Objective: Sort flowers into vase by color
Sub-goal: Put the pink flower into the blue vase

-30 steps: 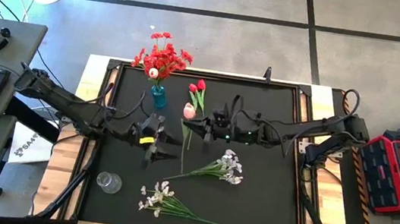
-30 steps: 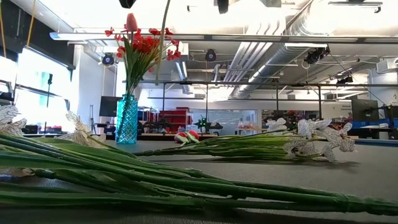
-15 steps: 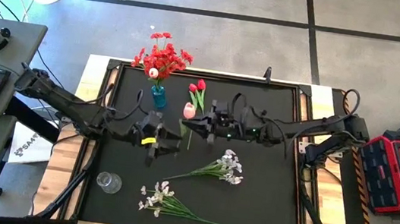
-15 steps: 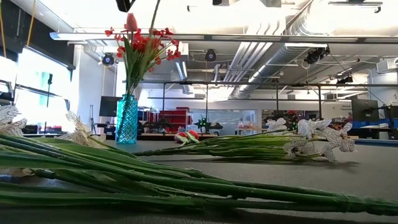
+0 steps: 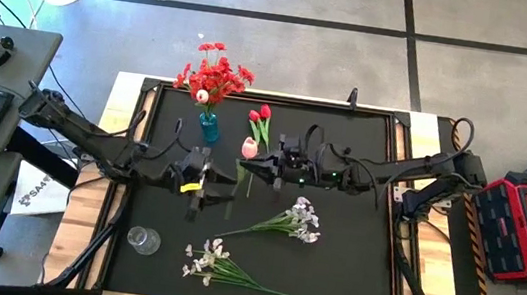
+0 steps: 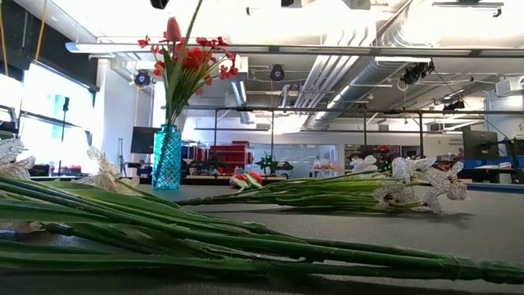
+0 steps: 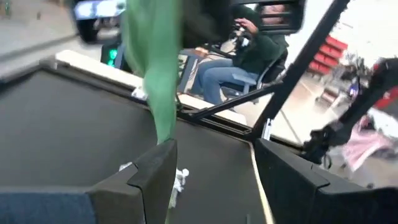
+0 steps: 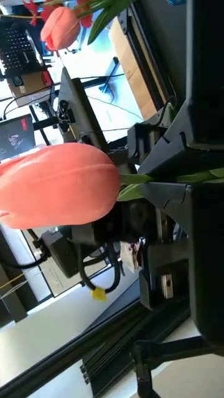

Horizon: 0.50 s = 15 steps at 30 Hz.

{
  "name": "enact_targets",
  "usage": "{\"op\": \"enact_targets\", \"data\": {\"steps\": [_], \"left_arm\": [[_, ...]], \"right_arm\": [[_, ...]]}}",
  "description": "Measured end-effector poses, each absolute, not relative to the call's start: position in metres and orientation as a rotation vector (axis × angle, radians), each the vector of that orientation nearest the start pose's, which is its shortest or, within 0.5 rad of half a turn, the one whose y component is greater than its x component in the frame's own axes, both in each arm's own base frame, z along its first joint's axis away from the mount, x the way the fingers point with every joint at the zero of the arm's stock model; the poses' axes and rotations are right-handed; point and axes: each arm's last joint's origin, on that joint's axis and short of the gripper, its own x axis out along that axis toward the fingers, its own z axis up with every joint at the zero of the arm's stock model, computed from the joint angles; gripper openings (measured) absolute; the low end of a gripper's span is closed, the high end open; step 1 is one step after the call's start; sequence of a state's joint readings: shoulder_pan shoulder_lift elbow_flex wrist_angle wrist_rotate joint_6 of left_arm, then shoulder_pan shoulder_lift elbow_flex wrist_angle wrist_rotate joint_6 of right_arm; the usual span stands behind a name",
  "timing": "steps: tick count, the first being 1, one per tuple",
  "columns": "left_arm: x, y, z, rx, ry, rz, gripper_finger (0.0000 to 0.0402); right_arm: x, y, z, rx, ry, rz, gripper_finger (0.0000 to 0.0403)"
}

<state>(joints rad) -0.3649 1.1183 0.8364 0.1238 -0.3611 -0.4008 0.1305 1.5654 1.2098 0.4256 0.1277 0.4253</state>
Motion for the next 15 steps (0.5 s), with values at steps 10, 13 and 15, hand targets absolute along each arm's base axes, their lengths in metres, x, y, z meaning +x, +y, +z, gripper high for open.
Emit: {"op": "enact_targets", "data": {"steps": [10,13,15], "left_arm": [[0.236,-0.080,0.315,-0.259,0.137,0.111,0.0203],[0.238,-0.075,0.315,-0.255,0.143,0.089,0.0203],[0.241,-0.073,0.314,-0.252,0.150,0.061,0.0202]], "right_arm": [[0.363,0.043,0.344,0.454,-0.057,0.046,0.0000],[0.363,0.043,0.344,0.453,-0.057,0.046,0.0000],[0.363,0.043,0.345,0.453,-0.057,0.046,0.0000]]}}
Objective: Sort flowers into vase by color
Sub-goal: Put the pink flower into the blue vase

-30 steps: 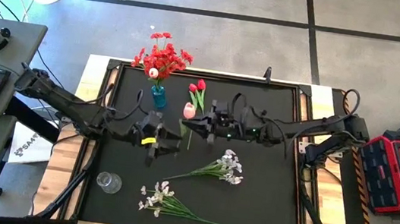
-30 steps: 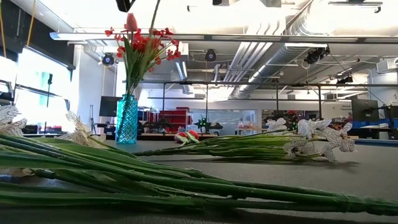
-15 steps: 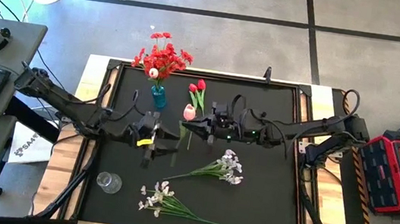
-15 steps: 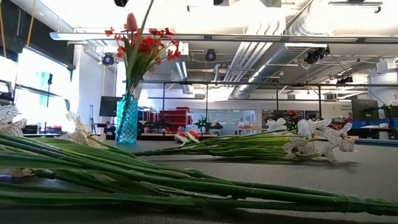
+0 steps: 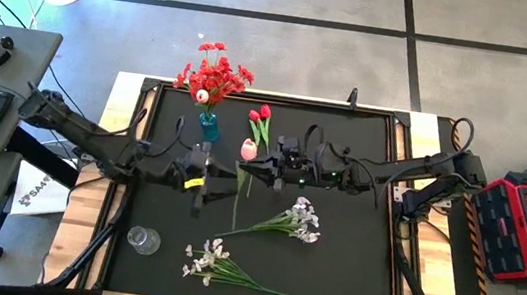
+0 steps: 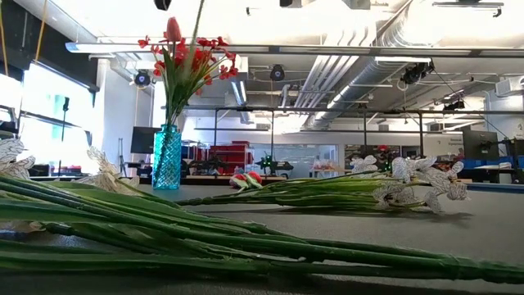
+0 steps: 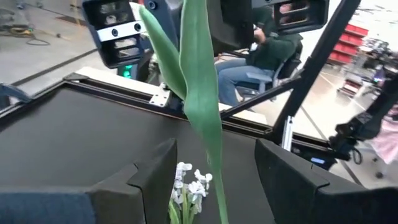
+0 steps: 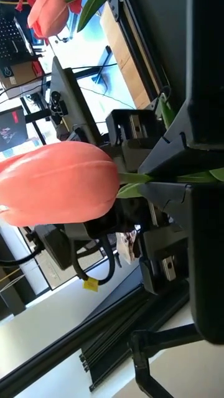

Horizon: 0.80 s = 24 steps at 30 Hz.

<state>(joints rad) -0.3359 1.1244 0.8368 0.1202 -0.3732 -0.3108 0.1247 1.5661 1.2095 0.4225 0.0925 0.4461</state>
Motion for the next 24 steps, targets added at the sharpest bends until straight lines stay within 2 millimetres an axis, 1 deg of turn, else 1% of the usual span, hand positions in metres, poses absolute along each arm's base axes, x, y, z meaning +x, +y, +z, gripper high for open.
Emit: {"op": "enact_targets", "data": {"steps": [5,9,16,22,24], "left_arm": [[0.2478,-0.0703,0.3080,-0.251,0.178,0.036,0.0193],[0.2505,-0.0705,0.3066,-0.252,0.174,0.040,0.0168],[0.2512,-0.0707,0.3103,-0.238,0.137,0.034,0.0095],[0.2512,-0.0707,0.3105,-0.231,0.135,0.033,0.0019],[0.2512,-0.0707,0.3104,-0.231,0.136,0.031,0.0007]], "right_arm": [[0.3632,0.0428,0.3445,0.453,-0.057,0.046,0.0000],[0.3632,0.0428,0.3446,0.452,-0.058,0.046,0.0000],[0.3631,0.0433,0.3446,0.452,-0.054,0.063,0.0000],[0.3631,0.0437,0.3446,0.454,-0.052,0.070,0.0000],[0.3631,0.0437,0.3446,0.454,-0.052,0.072,0.0000]]}}
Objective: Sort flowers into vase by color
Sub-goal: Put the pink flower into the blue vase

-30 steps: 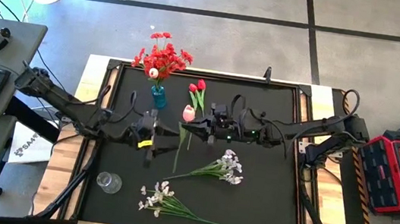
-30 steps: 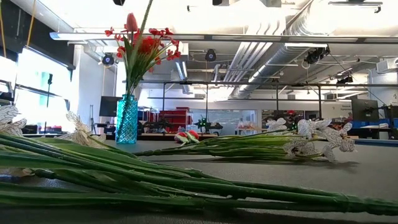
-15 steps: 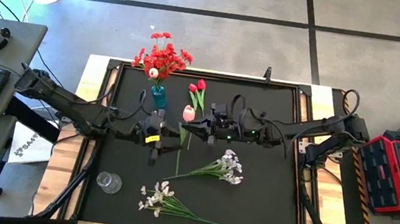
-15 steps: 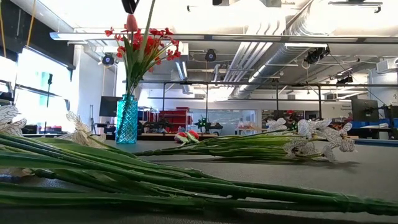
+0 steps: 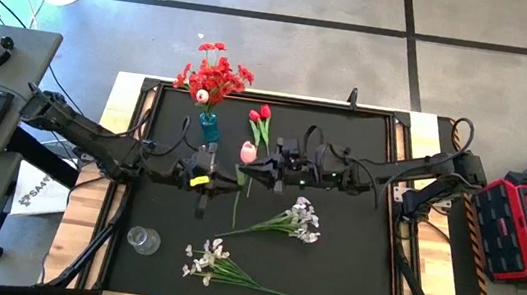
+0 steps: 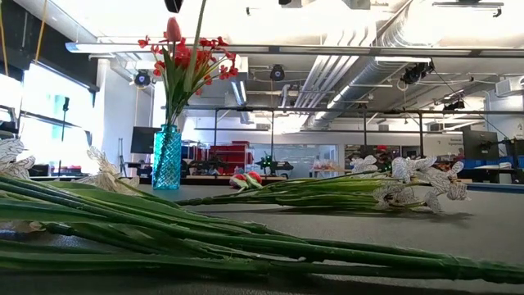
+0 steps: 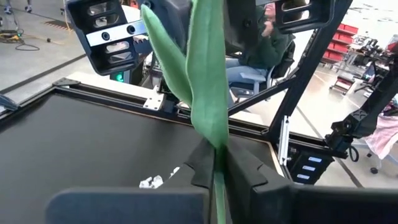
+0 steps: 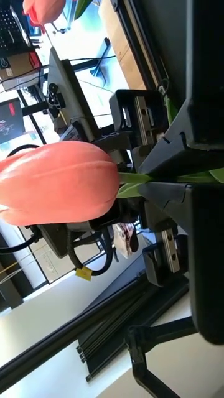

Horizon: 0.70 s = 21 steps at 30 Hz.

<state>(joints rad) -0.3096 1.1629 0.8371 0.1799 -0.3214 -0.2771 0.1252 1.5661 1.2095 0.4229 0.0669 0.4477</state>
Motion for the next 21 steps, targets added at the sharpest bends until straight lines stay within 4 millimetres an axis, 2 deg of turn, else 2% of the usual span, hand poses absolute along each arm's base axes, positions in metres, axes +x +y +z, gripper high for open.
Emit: {"op": "enact_targets", "data": {"steps": [21], "left_arm": [[0.2524,-0.0663,0.3097,-0.238,0.141,0.052,0.0000]], "right_arm": [[0.3632,0.0436,0.3427,0.451,-0.031,0.074,0.0000]]}}
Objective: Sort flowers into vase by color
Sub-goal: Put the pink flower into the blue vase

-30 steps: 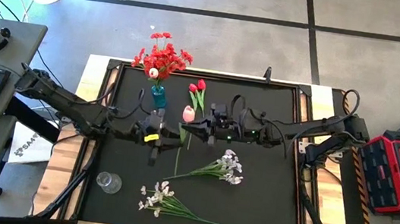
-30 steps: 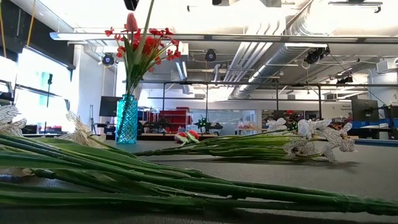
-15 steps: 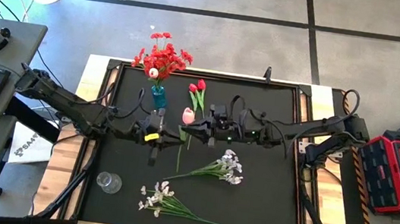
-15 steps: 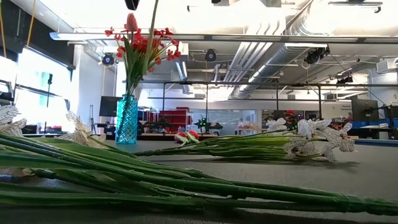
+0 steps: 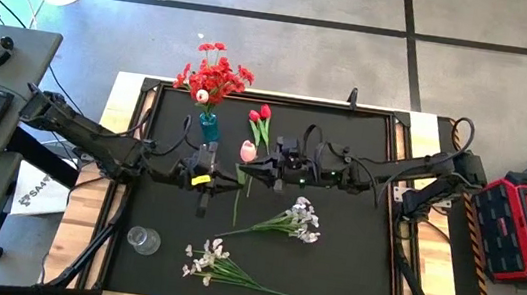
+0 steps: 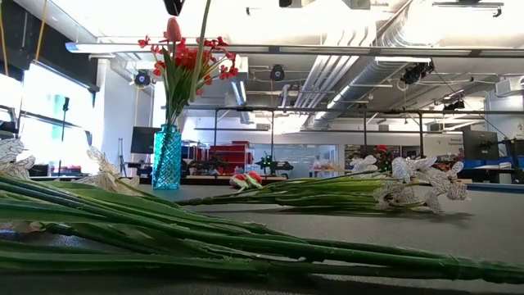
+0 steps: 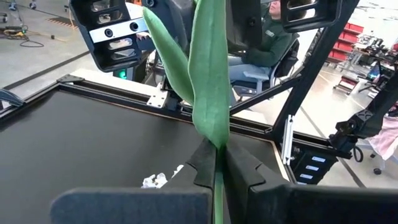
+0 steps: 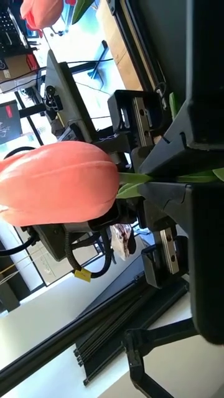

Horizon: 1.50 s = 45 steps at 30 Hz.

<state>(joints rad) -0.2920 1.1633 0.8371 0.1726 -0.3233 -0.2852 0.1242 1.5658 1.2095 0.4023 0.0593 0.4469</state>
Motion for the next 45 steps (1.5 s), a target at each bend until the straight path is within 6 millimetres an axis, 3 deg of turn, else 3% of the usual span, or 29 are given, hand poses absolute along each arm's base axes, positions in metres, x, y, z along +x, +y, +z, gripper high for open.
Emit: {"op": "enact_targets", "data": {"steps": [45], "left_arm": [[0.2523,-0.0663,0.3100,-0.240,0.137,0.051,0.0000]], "right_arm": [[0.3631,0.0438,0.3427,0.474,-0.028,0.076,0.0000]]}}
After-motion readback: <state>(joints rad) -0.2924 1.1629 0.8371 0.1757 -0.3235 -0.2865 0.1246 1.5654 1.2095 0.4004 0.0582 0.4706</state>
